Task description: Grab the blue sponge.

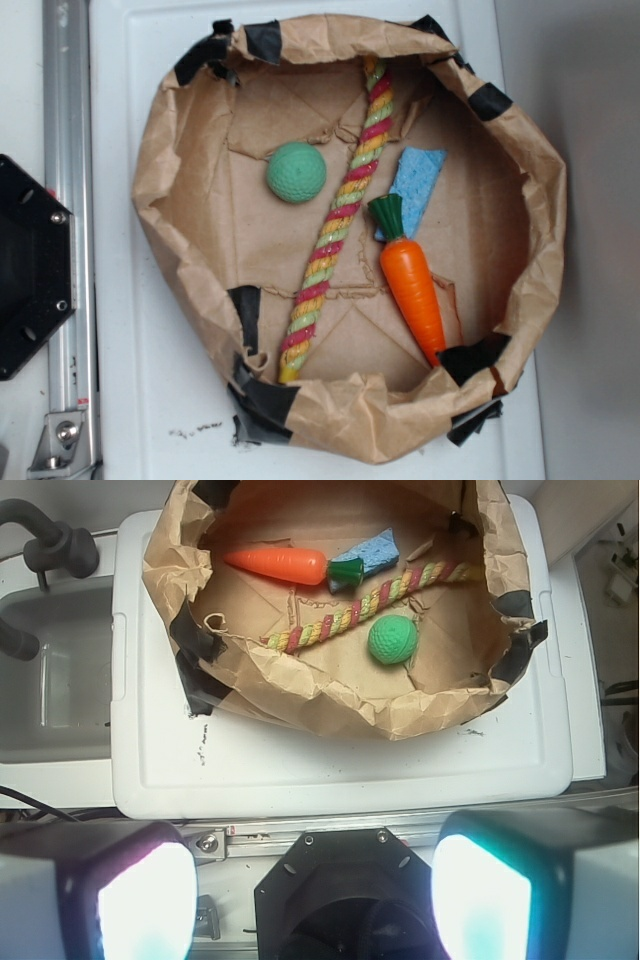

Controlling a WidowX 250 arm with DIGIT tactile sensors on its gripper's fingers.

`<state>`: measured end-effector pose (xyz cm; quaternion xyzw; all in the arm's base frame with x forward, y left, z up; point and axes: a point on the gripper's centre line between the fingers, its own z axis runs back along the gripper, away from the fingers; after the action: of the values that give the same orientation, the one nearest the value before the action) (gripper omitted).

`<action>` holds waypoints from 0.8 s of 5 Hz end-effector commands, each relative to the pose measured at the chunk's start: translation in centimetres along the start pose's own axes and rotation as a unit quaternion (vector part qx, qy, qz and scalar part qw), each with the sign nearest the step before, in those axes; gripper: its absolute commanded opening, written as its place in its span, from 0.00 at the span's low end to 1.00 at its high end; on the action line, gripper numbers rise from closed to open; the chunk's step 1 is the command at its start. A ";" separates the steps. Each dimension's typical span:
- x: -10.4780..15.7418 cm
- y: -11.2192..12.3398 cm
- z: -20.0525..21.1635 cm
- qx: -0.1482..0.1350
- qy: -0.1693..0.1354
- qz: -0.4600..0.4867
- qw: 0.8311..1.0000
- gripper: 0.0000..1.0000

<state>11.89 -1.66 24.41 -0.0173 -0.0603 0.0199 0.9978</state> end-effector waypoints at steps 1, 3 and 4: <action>0.0 0.0 0.0 0.000 0.000 0.000 1.000 1.00; 9.5 2.6 -6.4 0.003 -0.047 0.083 0.995 1.00; 14.0 3.8 -10.8 -0.019 -0.085 0.147 0.985 1.00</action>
<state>26.66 1.52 13.77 -0.0385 -0.1191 0.1534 0.9802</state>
